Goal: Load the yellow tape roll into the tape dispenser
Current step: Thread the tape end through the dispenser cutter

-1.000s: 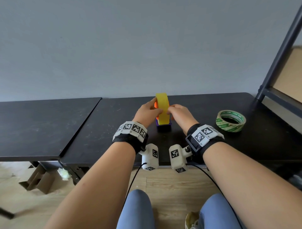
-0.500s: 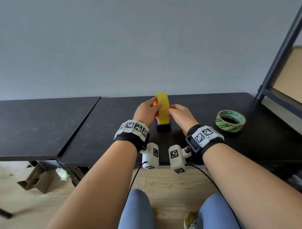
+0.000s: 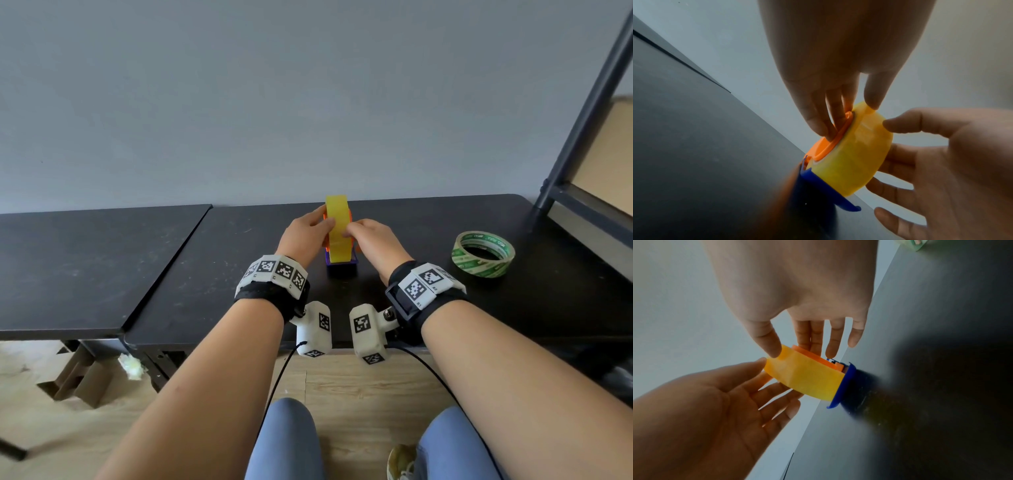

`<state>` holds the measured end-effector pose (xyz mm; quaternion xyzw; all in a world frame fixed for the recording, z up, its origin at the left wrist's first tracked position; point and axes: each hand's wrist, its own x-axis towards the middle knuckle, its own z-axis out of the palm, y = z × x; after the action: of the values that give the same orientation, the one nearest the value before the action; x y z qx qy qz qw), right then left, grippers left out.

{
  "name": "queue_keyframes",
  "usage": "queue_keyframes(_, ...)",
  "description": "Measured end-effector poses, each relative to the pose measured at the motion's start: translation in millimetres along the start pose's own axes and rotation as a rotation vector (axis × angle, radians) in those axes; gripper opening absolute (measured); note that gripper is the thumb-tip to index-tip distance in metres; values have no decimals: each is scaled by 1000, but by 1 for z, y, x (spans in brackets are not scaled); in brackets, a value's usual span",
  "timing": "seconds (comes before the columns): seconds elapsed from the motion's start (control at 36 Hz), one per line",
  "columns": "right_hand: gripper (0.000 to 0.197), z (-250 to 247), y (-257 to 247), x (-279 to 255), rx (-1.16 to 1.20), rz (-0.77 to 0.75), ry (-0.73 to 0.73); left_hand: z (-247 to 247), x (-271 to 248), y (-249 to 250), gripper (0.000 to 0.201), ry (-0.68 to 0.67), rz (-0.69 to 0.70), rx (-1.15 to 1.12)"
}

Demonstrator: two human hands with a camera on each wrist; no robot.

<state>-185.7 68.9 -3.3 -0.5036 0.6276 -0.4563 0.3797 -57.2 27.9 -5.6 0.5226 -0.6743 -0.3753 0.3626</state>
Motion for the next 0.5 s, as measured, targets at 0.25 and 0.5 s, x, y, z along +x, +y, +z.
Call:
queue_keyframes(0.25, 18, 1, 1, 0, 3, 7, 13, 0, -3, -3, 51, -27, 28, 6)
queue_keyframes(0.5, 18, -2, 8, 1, 27, -14, 10, 5, 3, -2, 51, 9, 19, -28)
